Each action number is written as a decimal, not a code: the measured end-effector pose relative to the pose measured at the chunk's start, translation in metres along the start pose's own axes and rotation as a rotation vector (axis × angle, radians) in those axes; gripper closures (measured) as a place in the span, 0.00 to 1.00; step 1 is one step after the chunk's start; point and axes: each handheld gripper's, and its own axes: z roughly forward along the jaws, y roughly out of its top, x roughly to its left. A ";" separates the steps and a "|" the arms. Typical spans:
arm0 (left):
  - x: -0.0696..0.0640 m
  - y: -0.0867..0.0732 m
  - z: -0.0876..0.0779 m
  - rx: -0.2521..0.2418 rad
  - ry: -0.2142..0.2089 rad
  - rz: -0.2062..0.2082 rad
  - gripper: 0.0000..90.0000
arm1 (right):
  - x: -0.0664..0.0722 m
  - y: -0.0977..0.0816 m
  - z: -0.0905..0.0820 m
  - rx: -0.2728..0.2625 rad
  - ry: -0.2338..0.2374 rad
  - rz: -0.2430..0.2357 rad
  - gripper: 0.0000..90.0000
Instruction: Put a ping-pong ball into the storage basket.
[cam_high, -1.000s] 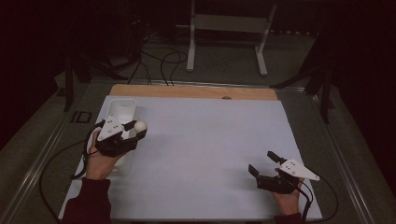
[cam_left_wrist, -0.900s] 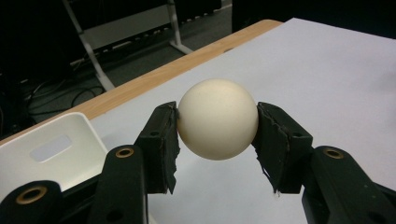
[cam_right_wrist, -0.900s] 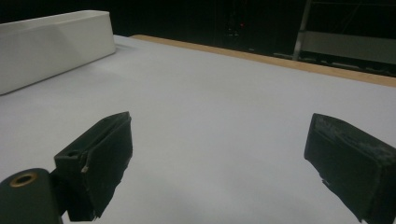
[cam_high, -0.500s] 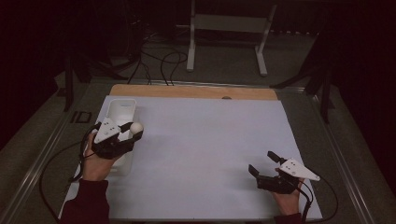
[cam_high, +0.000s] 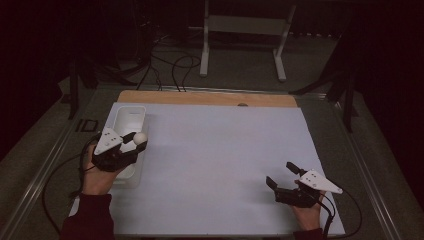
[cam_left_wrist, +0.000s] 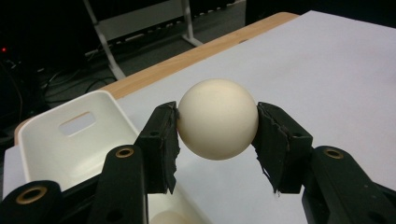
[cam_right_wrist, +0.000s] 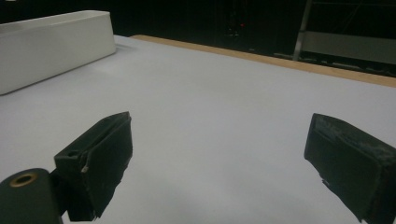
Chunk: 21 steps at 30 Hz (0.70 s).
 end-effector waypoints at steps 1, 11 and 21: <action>0.001 -0.001 -0.001 0.001 0.003 -0.001 0.56 | 0.000 0.000 0.000 0.000 0.000 -0.001 0.08; 0.008 -0.007 -0.008 0.008 0.023 -0.019 0.56 | 0.000 0.000 0.000 0.000 -0.001 0.002 0.08; 0.015 -0.014 -0.017 0.013 0.044 -0.034 0.56 | 0.000 0.000 0.000 -0.001 0.000 0.002 0.08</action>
